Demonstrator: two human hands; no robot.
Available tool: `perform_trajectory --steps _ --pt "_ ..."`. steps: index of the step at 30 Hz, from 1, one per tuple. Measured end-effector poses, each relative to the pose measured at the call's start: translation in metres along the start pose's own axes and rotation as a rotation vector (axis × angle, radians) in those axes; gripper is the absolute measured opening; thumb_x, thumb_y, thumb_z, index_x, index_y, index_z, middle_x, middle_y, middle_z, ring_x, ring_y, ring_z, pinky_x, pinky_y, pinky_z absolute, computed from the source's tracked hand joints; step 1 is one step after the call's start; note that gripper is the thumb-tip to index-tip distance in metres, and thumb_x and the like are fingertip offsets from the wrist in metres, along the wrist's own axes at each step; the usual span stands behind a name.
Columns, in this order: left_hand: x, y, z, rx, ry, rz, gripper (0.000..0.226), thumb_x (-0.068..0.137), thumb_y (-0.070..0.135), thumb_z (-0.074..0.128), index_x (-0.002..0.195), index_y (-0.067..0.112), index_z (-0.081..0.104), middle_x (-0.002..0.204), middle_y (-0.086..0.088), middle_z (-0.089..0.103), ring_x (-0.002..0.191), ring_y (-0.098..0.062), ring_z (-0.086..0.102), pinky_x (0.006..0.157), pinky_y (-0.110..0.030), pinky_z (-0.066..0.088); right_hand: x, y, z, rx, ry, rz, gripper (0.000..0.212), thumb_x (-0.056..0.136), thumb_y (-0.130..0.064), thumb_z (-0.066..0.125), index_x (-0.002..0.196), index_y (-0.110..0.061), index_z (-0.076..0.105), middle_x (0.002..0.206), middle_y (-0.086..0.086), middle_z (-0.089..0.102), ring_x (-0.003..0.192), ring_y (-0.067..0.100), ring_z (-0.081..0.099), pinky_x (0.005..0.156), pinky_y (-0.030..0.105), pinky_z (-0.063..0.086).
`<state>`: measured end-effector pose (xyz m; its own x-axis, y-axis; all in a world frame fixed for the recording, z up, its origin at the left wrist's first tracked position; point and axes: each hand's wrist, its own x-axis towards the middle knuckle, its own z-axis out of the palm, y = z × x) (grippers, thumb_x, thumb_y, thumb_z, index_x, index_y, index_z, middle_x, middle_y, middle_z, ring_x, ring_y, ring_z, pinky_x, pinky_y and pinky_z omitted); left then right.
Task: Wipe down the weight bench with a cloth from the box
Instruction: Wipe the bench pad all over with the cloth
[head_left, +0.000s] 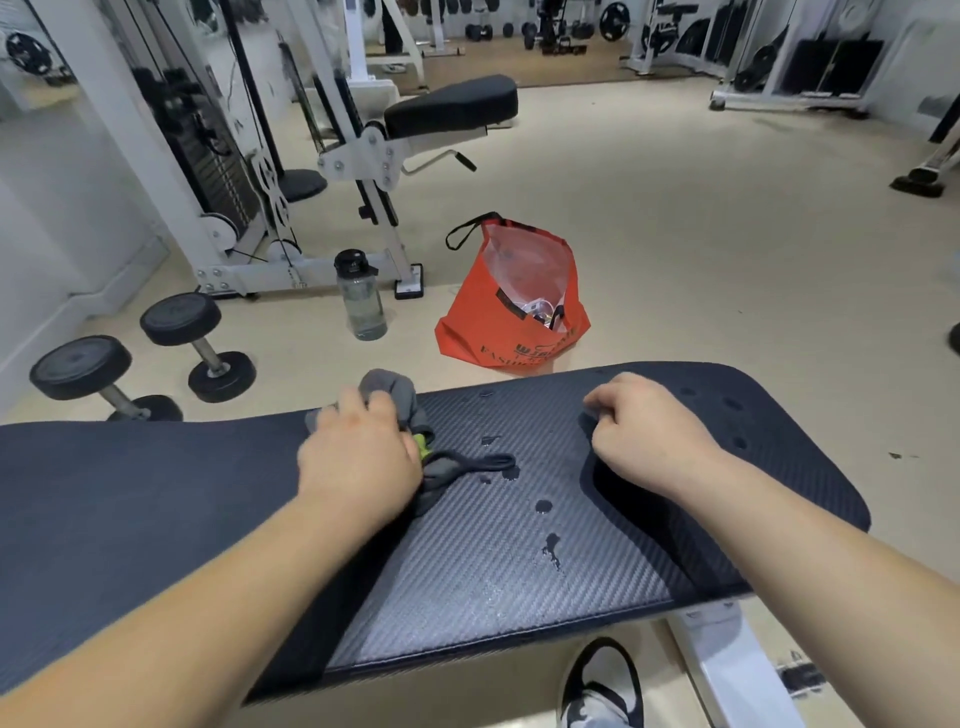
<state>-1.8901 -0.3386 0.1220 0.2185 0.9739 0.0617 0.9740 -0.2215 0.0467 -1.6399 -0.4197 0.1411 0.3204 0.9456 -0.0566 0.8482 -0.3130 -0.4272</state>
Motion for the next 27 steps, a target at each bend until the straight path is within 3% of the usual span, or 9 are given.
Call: perform_trajectory --steps 4,6,9,11,16,18,20,22,27 --pt "-0.019 0.014 0.005 -0.035 0.001 0.355 0.044 0.094 0.042 0.045 0.133 0.022 0.046 0.121 -0.007 0.047 0.114 -0.032 0.053 0.081 -0.046 0.054 -0.001 0.002 0.003 -0.087 -0.101 0.002 0.039 0.087 -0.012 0.046 0.111 -0.021 0.074 0.121 -0.003 0.059 0.123 0.022 0.049 0.096 0.045 0.053" --pt "0.010 0.006 0.006 -0.023 -0.030 0.346 0.040 0.095 0.041 0.046 0.132 0.025 0.048 0.119 -0.007 0.049 0.112 -0.035 0.056 0.084 -0.047 0.054 -0.001 0.003 0.002 -0.124 -0.119 -0.010 0.039 0.088 -0.013 0.046 0.114 -0.023 0.074 0.121 -0.004 0.058 0.122 0.021 0.047 0.095 0.045 0.053" --pt "0.052 0.014 0.007 -0.048 -0.066 0.143 0.033 0.097 0.036 0.044 0.126 0.022 0.049 0.117 -0.012 0.046 0.112 -0.040 0.055 0.087 -0.048 0.050 -0.002 0.006 0.001 -0.128 -0.138 -0.025 0.041 0.090 -0.014 0.046 0.120 -0.025 0.072 0.123 -0.006 0.057 0.122 0.020 0.046 0.095 0.044 0.052" --pt "0.052 0.036 0.012 -0.070 -0.086 0.161 0.036 0.096 0.035 0.045 0.131 0.025 0.047 0.120 -0.011 0.044 0.116 -0.037 0.050 0.087 -0.048 0.049 -0.002 0.008 -0.001 -0.119 -0.150 -0.027 0.043 0.091 -0.014 0.046 0.123 -0.027 0.071 0.125 -0.007 0.057 0.123 0.020 0.045 0.097 0.044 0.051" --pt "0.019 0.050 0.019 -0.147 -0.045 0.719 0.057 0.091 0.052 0.038 0.147 0.043 0.040 0.127 -0.002 0.048 0.114 -0.029 0.053 0.090 -0.044 0.055 -0.001 0.009 0.001 -0.116 -0.142 -0.038 0.038 0.097 -0.019 0.044 0.121 -0.028 0.071 0.124 -0.006 0.057 0.123 0.021 0.045 0.098 0.044 0.050" --pt "0.039 0.041 0.019 -0.125 -0.042 0.603 0.050 0.093 0.051 0.041 0.143 0.043 0.046 0.124 -0.004 0.051 0.112 -0.033 0.058 0.088 -0.044 0.054 -0.003 0.009 0.002 -0.121 -0.147 -0.039 0.037 0.099 -0.022 0.043 0.125 -0.027 0.069 0.127 -0.006 0.056 0.124 0.021 0.044 0.099 0.045 0.049" --pt "0.048 0.040 0.017 -0.137 -0.022 0.323 0.042 0.095 0.044 0.047 0.136 0.037 0.051 0.122 -0.007 0.051 0.113 -0.038 0.057 0.088 -0.047 0.053 -0.004 0.009 0.002 -0.121 -0.157 -0.039 0.038 0.100 -0.022 0.043 0.129 -0.026 0.067 0.129 -0.006 0.055 0.126 0.021 0.044 0.099 0.047 0.050" --pt "0.027 0.049 0.017 -0.144 -0.014 0.283 0.042 0.092 0.042 0.048 0.133 0.035 0.050 0.123 -0.007 0.047 0.114 -0.037 0.054 0.089 -0.048 0.054 -0.004 0.009 0.002 -0.122 -0.157 -0.037 0.037 0.099 -0.022 0.043 0.128 -0.025 0.067 0.130 -0.005 0.055 0.127 0.022 0.043 0.099 0.047 0.050" --pt "-0.053 0.035 0.005 -0.203 -0.137 0.763 0.055 0.088 0.053 0.039 0.143 0.050 0.038 0.123 0.006 0.045 0.108 -0.022 0.052 0.083 -0.041 0.055 -0.003 0.005 0.000 -0.134 -0.164 -0.023 0.036 0.092 -0.016 0.045 0.115 -0.021 0.072 0.122 -0.003 0.056 0.125 0.023 0.045 0.098 0.046 0.050"
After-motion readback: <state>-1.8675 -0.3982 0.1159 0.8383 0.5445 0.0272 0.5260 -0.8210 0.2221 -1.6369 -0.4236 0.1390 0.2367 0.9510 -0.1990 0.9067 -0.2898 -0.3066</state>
